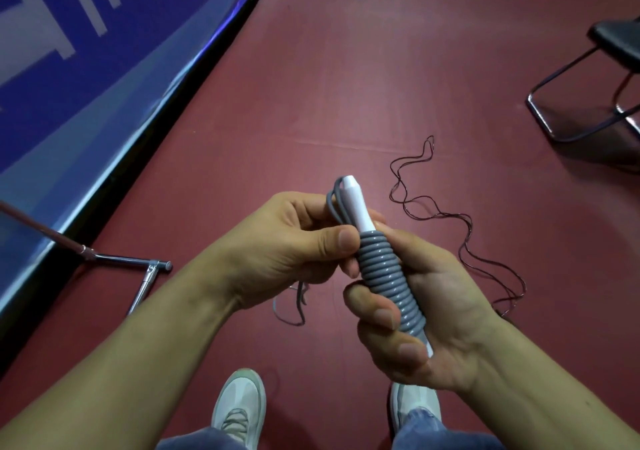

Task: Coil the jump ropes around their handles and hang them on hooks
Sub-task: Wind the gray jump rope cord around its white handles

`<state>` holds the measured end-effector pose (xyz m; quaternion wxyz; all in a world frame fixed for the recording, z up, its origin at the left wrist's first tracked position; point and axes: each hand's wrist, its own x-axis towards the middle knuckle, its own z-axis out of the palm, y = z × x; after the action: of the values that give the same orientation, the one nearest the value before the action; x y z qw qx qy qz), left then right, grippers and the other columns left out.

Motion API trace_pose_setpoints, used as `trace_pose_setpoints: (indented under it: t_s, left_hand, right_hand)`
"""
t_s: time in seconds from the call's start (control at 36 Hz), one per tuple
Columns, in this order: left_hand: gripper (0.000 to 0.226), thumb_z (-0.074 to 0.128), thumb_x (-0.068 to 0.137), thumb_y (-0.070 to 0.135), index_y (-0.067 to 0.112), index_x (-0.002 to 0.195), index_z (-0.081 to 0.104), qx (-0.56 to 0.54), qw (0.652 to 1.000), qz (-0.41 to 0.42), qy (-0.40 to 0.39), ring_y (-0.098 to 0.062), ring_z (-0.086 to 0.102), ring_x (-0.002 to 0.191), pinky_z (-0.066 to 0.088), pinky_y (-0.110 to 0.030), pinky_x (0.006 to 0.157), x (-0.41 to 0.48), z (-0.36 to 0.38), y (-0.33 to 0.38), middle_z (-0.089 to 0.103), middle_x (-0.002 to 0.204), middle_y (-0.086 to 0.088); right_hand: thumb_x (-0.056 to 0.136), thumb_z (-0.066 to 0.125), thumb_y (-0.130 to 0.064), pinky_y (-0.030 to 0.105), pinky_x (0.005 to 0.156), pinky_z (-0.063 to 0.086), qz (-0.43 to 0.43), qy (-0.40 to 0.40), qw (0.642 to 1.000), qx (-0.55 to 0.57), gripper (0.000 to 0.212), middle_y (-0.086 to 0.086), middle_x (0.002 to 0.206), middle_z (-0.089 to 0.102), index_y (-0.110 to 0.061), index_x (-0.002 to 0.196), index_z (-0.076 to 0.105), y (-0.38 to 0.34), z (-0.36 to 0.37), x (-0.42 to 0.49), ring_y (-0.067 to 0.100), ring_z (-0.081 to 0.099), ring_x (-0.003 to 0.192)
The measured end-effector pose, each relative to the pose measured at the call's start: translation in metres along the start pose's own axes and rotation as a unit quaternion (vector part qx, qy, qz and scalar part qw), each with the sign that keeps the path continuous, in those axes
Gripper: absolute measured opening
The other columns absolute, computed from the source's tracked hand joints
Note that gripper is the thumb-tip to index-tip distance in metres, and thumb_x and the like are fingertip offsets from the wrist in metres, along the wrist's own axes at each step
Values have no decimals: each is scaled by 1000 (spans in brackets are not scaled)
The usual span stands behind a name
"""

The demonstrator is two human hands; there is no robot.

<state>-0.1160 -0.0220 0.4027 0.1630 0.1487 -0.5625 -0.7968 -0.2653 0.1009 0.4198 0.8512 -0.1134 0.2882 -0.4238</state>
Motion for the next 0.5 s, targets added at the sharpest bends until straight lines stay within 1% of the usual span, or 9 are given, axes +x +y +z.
trace_pose_setpoints:
  t_s: [0.03, 0.08, 0.17, 0.22, 0.25, 0.31, 0.36, 0.44, 0.5]
  left_hand:
    - [39, 82, 74, 36, 15, 106, 78, 7, 1000, 10, 1, -13, 53, 62, 28, -25, 55, 1, 2, 0, 65, 74, -9]
    - [33, 79, 76, 35, 14, 102, 78, 10, 1000, 21, 7, -11, 55, 57, 37, -17, 46, 2, 5, -1, 65, 69, -5]
    - [33, 84, 72, 39, 14, 93, 78, 21, 999, 13, 38, -12, 51, 50, 35, -17, 44, 4, 5, -3, 62, 67, -8]
    - [36, 89, 71, 38, 11, 91, 78, 42, 996, 9, 84, -12, 42, 48, 31, -21, 44, 4, 3, -5, 56, 69, -11]
    - [30, 88, 74, 33, 10, 89, 77, 46, 993, 8, 107, -12, 40, 47, 30, -21, 44, 4, 4, -5, 54, 69, -11]
    - [22, 86, 78, 25, 7, 85, 76, 58, 988, 5, 139, -13, 38, 46, 30, -22, 44, 4, 9, -5, 53, 67, -12]
    - [21, 83, 76, 21, 3, 82, 74, 87, 980, 8, 180, -13, 38, 45, 32, -21, 44, 5, 13, -5, 54, 58, -6]
    - [9, 80, 82, 14, 5, 80, 77, 104, 964, 20, 245, -12, 37, 44, 32, -20, 43, 7, 14, -7, 51, 53, -7]
    - [7, 78, 86, 14, 8, 82, 78, 125, 954, 24, 271, -12, 37, 44, 32, -20, 43, 8, 15, -11, 49, 51, -3]
  right_hand:
    - [91, 61, -58, 19, 36, 44, 0, 6, 1000, 0, 44, 8, 57, 61, -14, 86, 63, 1, -1, 0, 22, 60, 37]
    - [91, 61, -60, 21, 36, 44, -15, 21, 1000, -13, 49, 10, 60, 64, -11, 84, 65, 0, 0, 2, 22, 63, 41]
    - [88, 58, -61, 22, 36, 42, -52, 51, 996, -50, 55, 15, 72, 66, -8, 81, 70, -1, 2, 2, 22, 64, 45]
    - [84, 58, -61, 23, 35, 45, -85, 97, 989, -66, 55, 16, 75, 60, -7, 88, 69, -3, 5, 1, 23, 59, 43]
    - [82, 59, -60, 25, 38, 48, -104, 131, 982, -86, 55, 15, 74, 58, -7, 93, 67, -4, 7, 2, 24, 56, 43]
    - [76, 60, -56, 30, 46, 50, -139, 215, 949, -184, 51, 13, 72, 58, -8, 95, 65, -5, 8, 7, 25, 54, 48]
    - [73, 59, -52, 32, 51, 48, -163, 286, 894, -303, 48, 10, 70, 64, -9, 94, 66, -4, 8, 12, 24, 56, 54]
    - [86, 67, -53, 24, 55, 48, -182, 310, 836, -415, 38, 6, 86, 74, -17, 98, 67, -1, 7, 15, 12, 61, 65]
    - [94, 59, -58, 27, 58, 47, -203, 340, 808, -437, 38, 3, 90, 75, -20, 99, 67, 2, 5, 16, 10, 62, 66]
